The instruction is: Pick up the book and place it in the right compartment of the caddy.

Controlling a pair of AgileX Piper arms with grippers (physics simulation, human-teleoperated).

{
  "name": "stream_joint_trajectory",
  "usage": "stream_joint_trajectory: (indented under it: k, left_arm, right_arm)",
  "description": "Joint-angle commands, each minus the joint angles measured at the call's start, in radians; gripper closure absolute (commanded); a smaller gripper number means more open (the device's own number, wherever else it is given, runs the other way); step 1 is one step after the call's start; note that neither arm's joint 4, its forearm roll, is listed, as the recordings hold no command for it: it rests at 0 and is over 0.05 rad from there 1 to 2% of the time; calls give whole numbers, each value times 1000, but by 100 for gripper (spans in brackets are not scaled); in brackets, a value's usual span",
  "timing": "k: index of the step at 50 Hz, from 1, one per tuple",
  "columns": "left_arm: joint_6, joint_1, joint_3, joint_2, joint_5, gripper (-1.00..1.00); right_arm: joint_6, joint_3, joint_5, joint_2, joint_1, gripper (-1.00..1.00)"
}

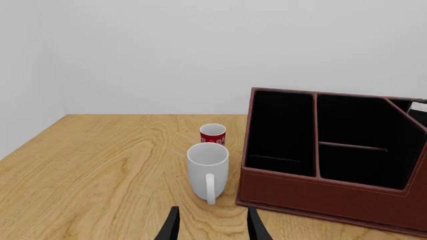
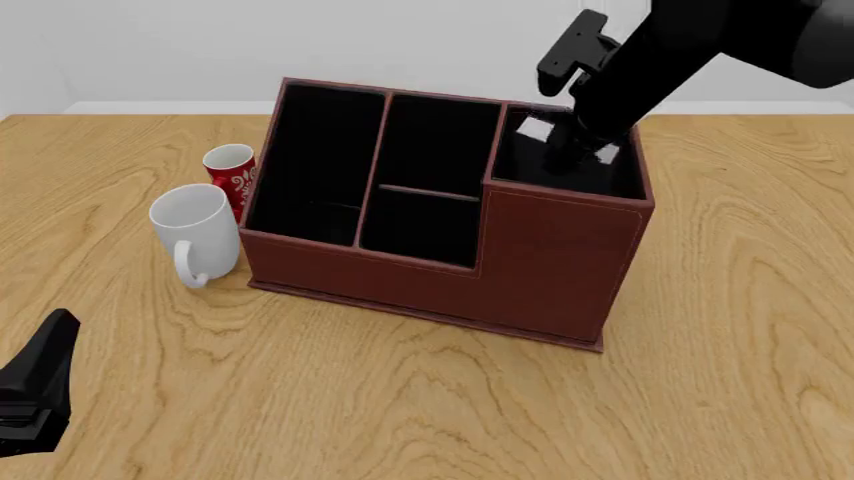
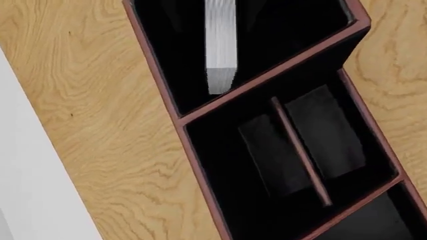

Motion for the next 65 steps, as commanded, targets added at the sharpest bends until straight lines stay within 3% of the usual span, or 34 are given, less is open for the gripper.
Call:
stream_joint_trajectory:
  k: [1, 15, 40, 55, 65]
  left_arm:
    - [0, 0, 0, 0, 0, -100]
    - [0, 0, 0, 0, 0, -100]
    - [0, 0, 0, 0, 0, -100]
    - [0, 0, 0, 0, 0, -100]
    - [0, 0, 0, 0, 0, -100]
  right_arm:
    - [11, 28, -14, 34, -32, -100]
    - [13, 10, 31, -15, -9, -100]
    - [10, 79, 92, -197, 50, -100]
    - [16, 188, 35, -322, 107, -100]
    - [-18, 288, -71, -430, 125, -100]
